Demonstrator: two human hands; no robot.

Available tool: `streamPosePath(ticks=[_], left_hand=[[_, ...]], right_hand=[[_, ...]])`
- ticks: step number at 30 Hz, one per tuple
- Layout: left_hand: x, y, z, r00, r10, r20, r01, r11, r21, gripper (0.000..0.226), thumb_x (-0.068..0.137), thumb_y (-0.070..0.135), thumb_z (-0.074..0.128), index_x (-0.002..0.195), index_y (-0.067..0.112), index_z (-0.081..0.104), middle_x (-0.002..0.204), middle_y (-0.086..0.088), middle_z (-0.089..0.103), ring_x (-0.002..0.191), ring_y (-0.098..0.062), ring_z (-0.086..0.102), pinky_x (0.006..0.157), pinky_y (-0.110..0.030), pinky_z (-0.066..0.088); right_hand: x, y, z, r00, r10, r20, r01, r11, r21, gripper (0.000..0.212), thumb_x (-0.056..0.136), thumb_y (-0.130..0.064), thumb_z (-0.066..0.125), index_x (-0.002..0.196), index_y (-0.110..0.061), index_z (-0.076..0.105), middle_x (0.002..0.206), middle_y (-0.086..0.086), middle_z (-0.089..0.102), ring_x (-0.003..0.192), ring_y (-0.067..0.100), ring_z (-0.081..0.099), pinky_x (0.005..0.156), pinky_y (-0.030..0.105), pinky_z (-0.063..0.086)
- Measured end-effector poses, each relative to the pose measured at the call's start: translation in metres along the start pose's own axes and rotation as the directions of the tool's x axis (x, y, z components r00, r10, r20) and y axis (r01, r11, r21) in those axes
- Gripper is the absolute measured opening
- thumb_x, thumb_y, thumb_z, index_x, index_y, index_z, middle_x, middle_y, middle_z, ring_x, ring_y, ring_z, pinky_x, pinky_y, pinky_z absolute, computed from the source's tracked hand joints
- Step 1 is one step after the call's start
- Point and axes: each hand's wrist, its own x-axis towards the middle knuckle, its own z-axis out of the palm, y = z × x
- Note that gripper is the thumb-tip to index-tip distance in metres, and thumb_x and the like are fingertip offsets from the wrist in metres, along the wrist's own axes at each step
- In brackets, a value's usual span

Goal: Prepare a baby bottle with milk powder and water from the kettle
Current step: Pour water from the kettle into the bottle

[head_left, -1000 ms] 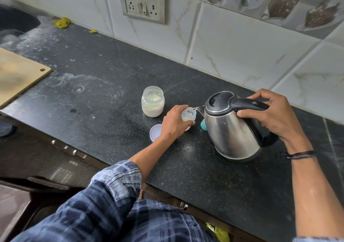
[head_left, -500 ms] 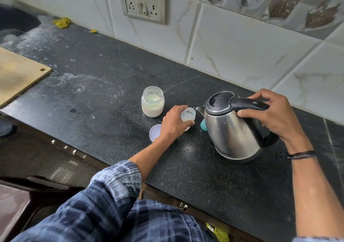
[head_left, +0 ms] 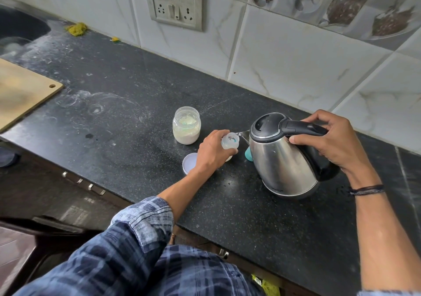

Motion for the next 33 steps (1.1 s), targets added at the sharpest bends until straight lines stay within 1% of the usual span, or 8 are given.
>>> streamPosePath(ticks=[2, 7, 16, 22, 26, 30, 33], left_hand=[[-0.0002, -0.0002, 0.0002, 1.0, 0.001, -0.001, -0.001, 1.0, 0.002, 0.068, 0.075, 0.041, 0.087, 0.137, 0.026, 0.062, 0.133, 0.009, 0.063, 0.117, -0.016, 0.062, 0.101, -0.038, 0.048], [-0.0004, 0.0, -0.0003, 1.0, 0.008, -0.003, -0.008, 1.0, 0.004, 0.068, 0.076, 0.04, 0.087, 0.137, 0.025, 0.062, 0.134, 0.008, 0.063, 0.118, -0.017, 0.062, 0.102, -0.04, 0.048], [-0.0011, 0.0005, -0.0001, 1.0, 0.01, -0.003, -0.01, 1.0, 0.008, 0.067, 0.077, 0.04, 0.086, 0.137, 0.025, 0.061, 0.134, 0.008, 0.063, 0.119, -0.017, 0.061, 0.102, -0.041, 0.048], [-0.0011, 0.0006, 0.0012, 1.0, 0.01, -0.012, -0.009, 1.0, 0.016, 0.067, 0.076, 0.042, 0.086, 0.136, 0.026, 0.062, 0.133, 0.009, 0.063, 0.117, -0.016, 0.062, 0.099, -0.037, 0.047], [-0.0017, -0.0003, 0.0018, 1.0, 0.012, -0.014, -0.012, 1.0, 0.019, 0.066, 0.076, 0.042, 0.086, 0.136, 0.026, 0.062, 0.133, 0.01, 0.063, 0.117, -0.015, 0.061, 0.097, -0.034, 0.045], [-0.0021, -0.0007, 0.0019, 1.0, 0.007, -0.019, -0.007, 1.0, 0.013, 0.066, 0.076, 0.041, 0.086, 0.136, 0.026, 0.062, 0.132, 0.01, 0.063, 0.118, -0.015, 0.062, 0.098, -0.035, 0.046], [-0.0024, -0.0003, 0.0017, 1.0, 0.011, -0.019, -0.01, 1.0, 0.01, 0.066, 0.076, 0.04, 0.086, 0.136, 0.025, 0.062, 0.132, 0.01, 0.063, 0.118, -0.015, 0.062, 0.098, -0.035, 0.046]], right_hand=[[-0.0006, -0.0014, -0.0002, 1.0, 0.008, 0.002, -0.008, 1.0, -0.005, 0.039, 0.062, -0.031, 0.098, 0.09, -0.025, 0.072, 0.075, -0.013, 0.072, 0.051, -0.001, 0.055, 0.048, 0.005, 0.036], [-0.0027, -0.0062, -0.0005, 1.0, 0.02, -0.005, -0.02, 1.0, 0.001, 0.049, 0.054, -0.05, 0.092, 0.091, -0.025, 0.072, 0.075, -0.014, 0.072, 0.052, -0.001, 0.056, 0.048, 0.005, 0.037], [-0.003, -0.0076, -0.0005, 0.999, 0.032, -0.003, -0.032, 0.999, -0.001, 0.052, 0.052, -0.052, 0.092, 0.092, -0.025, 0.072, 0.078, -0.012, 0.074, 0.053, -0.002, 0.057, 0.049, 0.005, 0.037], [-0.0024, -0.0065, 0.0001, 1.0, 0.028, -0.007, -0.028, 1.0, 0.003, 0.052, 0.051, -0.052, 0.091, 0.091, -0.025, 0.071, 0.07, -0.016, 0.071, 0.051, -0.002, 0.056, 0.048, 0.005, 0.036], [-0.0023, -0.0061, 0.0, 1.0, 0.023, -0.005, -0.023, 1.0, 0.005, 0.05, 0.052, -0.051, 0.092, 0.089, -0.026, 0.071, 0.072, -0.016, 0.072, 0.051, -0.001, 0.057, 0.047, 0.006, 0.037], [-0.0015, -0.003, 0.0001, 1.0, 0.012, -0.002, -0.012, 1.0, 0.008, 0.04, 0.06, -0.036, 0.097, 0.088, -0.025, 0.071, 0.068, -0.016, 0.07, 0.048, -0.001, 0.055, 0.046, 0.005, 0.036], [-0.0005, -0.0014, 0.0002, 1.0, 0.016, 0.004, -0.016, 1.0, -0.006, 0.039, 0.062, -0.034, 0.098, 0.089, -0.026, 0.071, 0.068, -0.017, 0.07, 0.049, -0.001, 0.056, 0.046, 0.005, 0.036]])
